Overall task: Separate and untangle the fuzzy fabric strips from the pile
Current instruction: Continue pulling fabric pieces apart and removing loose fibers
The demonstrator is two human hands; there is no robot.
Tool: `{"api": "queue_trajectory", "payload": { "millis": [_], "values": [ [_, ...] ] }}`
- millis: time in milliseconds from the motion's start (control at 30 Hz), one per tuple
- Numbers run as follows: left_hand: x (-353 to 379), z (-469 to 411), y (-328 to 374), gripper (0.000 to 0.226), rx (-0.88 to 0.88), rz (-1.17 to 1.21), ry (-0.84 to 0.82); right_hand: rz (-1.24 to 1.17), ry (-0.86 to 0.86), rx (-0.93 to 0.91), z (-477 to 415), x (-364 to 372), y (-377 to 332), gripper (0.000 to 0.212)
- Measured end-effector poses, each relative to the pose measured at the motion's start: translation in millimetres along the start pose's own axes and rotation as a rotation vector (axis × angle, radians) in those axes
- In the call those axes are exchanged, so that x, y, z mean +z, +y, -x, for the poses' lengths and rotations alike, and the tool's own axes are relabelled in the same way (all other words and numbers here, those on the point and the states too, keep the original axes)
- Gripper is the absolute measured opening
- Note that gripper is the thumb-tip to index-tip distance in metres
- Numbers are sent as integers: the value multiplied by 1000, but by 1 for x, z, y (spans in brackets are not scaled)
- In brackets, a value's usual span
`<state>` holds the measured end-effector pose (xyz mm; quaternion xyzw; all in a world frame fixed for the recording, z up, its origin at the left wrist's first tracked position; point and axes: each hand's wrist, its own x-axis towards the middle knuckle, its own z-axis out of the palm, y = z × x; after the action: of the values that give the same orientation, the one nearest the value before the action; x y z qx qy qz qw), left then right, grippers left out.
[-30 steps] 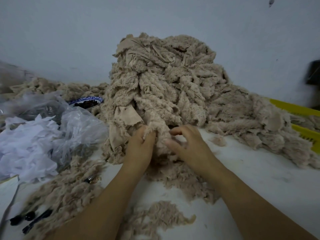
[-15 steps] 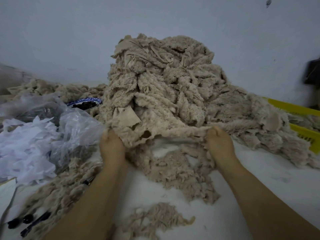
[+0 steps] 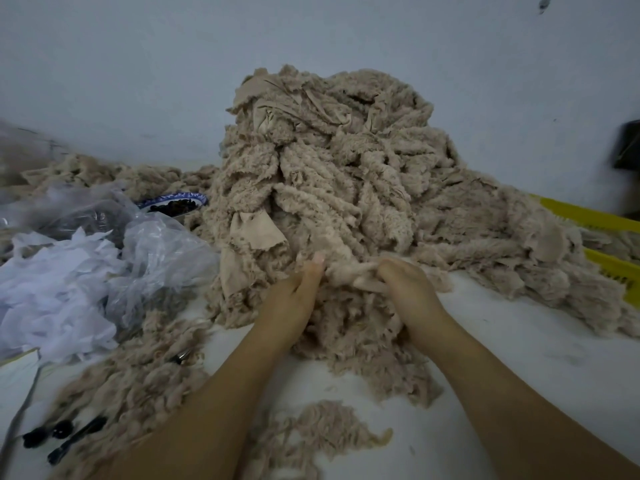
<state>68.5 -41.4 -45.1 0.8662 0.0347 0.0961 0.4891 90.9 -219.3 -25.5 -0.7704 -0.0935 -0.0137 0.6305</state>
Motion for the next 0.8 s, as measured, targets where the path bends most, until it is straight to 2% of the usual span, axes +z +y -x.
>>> {"api": "queue_trajectory", "payload": {
  "millis": [100,233,333,433,600,700,733,800],
  "values": [
    [-1,1,3,70,-82,125,-24,234,-181,-144,11,18,-1,33],
    [-3,-5,6,47,-264,749,-201,340,-313,-240,19,26,-2,29],
    [-8,-9,5,49,-361,1111,-235,377,-351,-267,19,29,-3,24],
    [-12,-14,2,48,-405,1274,-173,390,-391,-252,19,30,-3,29],
    [-19,-20,-4,38,-388,1403,-75,367,-405,-220,10,19,-4,34],
    [-27,-22,-7,20,-353,1509,-40,376,-354,-158,8,4,0,34],
    [-34,-24,-10,21,-336,1614,-8,390,-324,-139,6,-4,1,36],
    [-48,-28,-19,38,-346,1698,136,352,-203,-58,-1,-17,4,38]
  ]
}}
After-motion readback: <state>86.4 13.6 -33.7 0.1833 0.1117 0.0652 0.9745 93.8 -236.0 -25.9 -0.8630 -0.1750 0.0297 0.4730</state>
